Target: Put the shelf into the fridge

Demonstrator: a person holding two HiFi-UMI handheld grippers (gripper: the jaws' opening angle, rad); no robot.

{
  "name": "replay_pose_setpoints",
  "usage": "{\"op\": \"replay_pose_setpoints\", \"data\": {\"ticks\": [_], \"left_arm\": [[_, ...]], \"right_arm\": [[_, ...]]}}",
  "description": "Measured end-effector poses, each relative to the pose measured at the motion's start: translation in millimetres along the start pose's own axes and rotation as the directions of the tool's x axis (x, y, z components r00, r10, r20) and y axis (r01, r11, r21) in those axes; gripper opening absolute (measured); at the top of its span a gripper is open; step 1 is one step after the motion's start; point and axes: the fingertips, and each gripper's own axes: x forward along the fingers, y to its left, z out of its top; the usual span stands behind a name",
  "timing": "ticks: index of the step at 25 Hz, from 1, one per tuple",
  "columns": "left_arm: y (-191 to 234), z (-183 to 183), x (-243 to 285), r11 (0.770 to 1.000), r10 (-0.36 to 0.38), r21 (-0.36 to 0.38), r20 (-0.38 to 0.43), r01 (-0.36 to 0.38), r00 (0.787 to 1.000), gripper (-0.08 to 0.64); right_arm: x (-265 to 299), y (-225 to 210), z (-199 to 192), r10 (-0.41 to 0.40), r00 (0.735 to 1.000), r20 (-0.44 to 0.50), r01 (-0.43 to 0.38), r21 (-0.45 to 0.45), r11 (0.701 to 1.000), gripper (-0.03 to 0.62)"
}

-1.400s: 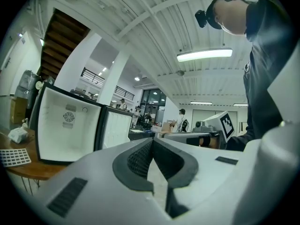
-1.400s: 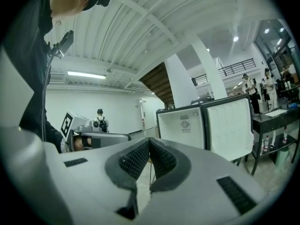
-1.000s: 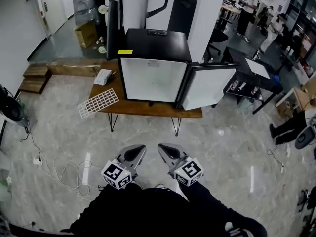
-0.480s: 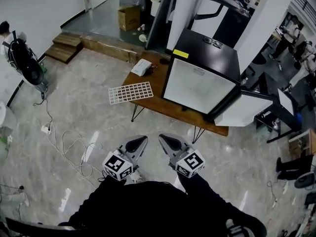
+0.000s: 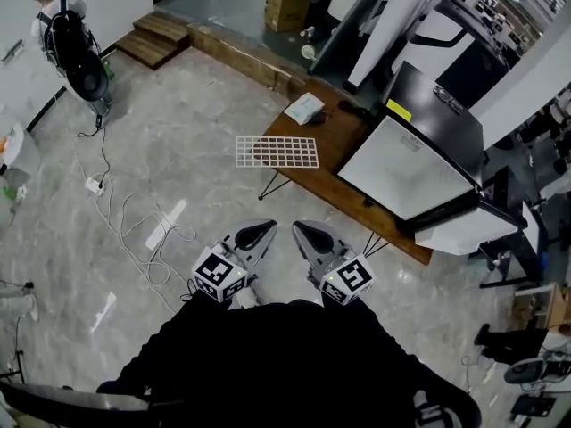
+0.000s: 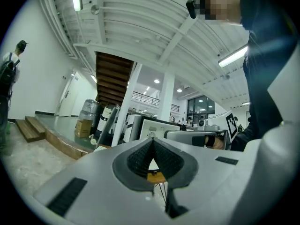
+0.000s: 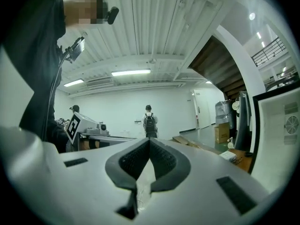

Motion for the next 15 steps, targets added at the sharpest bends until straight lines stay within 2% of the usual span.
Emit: {"op": "replay_pose_setpoints", "data": {"ticks": [5,10,15], "left_arm": [[35,0,-8,0.998,0.061,-0.031,0.042,-0.060,0.997,0.006],[73,-7,10,0.993,0.112,-0.028,0.037,-0.111,0.993,0.006],[107,-10,42,0.983,0.179,-0.034,0.031,-0.178,0.983,0.006]], "right_arm": [[37,-4,-6,0.076,0.997,0.004,-0.076,0.025,0.997,0.005],[67,-37,-12,0.090,0.996,0.016,-0.091,0.025,0.996,0.006],[88,-78,-16,0.138,0.990,0.037,-0.139,0.025,0.990,0.006]]}}
